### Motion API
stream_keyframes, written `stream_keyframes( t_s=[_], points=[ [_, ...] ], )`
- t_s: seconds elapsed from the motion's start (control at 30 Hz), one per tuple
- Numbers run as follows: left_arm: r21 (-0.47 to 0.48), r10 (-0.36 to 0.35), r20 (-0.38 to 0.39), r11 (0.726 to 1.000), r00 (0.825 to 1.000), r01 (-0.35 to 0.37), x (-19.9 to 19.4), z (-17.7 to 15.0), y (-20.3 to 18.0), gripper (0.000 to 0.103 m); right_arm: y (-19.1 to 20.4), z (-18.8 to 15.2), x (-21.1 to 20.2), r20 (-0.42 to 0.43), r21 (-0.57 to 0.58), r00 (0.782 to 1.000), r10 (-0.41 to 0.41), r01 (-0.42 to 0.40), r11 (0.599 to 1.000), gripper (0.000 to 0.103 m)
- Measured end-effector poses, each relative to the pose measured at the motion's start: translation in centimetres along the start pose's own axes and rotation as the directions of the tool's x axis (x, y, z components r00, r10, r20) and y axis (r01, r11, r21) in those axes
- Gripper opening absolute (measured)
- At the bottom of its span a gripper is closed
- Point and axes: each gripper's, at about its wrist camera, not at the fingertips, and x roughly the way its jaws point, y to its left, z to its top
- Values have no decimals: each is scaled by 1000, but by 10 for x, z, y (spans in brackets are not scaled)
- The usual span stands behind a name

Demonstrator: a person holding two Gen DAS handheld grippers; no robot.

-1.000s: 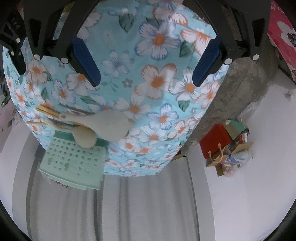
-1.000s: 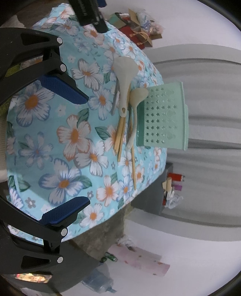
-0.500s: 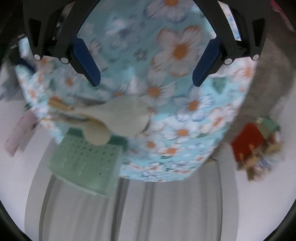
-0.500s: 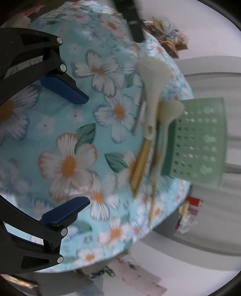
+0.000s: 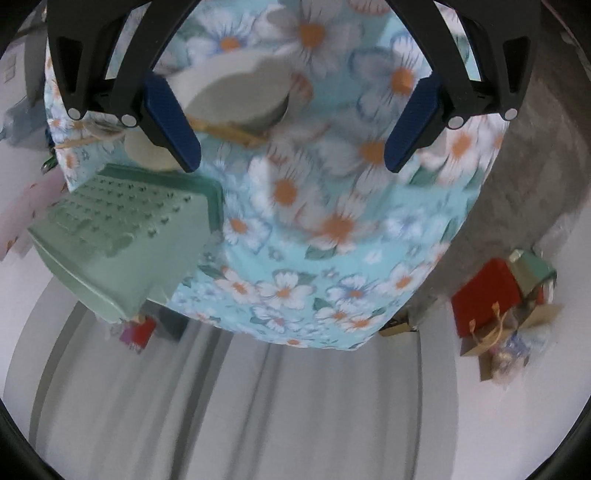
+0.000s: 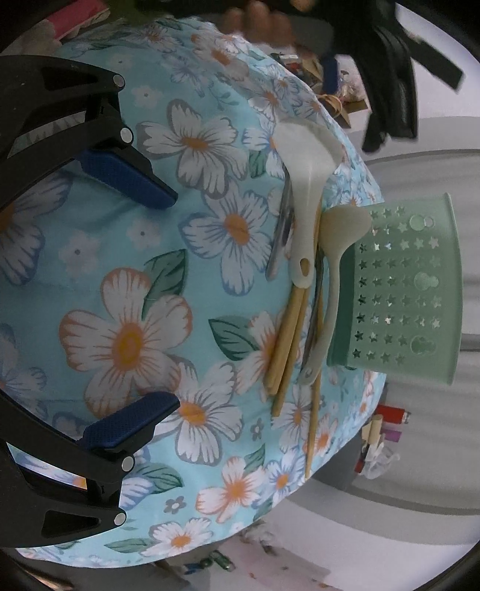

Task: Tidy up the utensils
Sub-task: 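Reach the left gripper to the white silicone spatula and close on it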

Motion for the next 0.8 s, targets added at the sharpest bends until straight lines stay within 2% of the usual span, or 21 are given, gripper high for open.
stream_keyframes(
  t_s=[0.07,0.17,0.3,0.6,0.8],
  points=[
    [24,5,-21,1000,1000,-4,9,6,-6,97,-2,1,1,-1,0,1000,6,-6,1000,95],
    [87,59,-76,995,995,-52,26,5,-11,97,-5,4,4,-3,-2,1000,14,-14,1000,95],
    [129,116,-87,986,990,-104,30,-10,-5,97,-6,6,6,0,-2,1000,24,-24,1000,95],
    [121,82,-76,990,994,-73,-7,-31,2,97,-12,11,15,9,-19,999,50,-50,999,95],
    [169,76,-143,984,987,-52,-20,-65,2,97,-13,12,17,14,-28,998,63,-62,998,95]
  ],
)
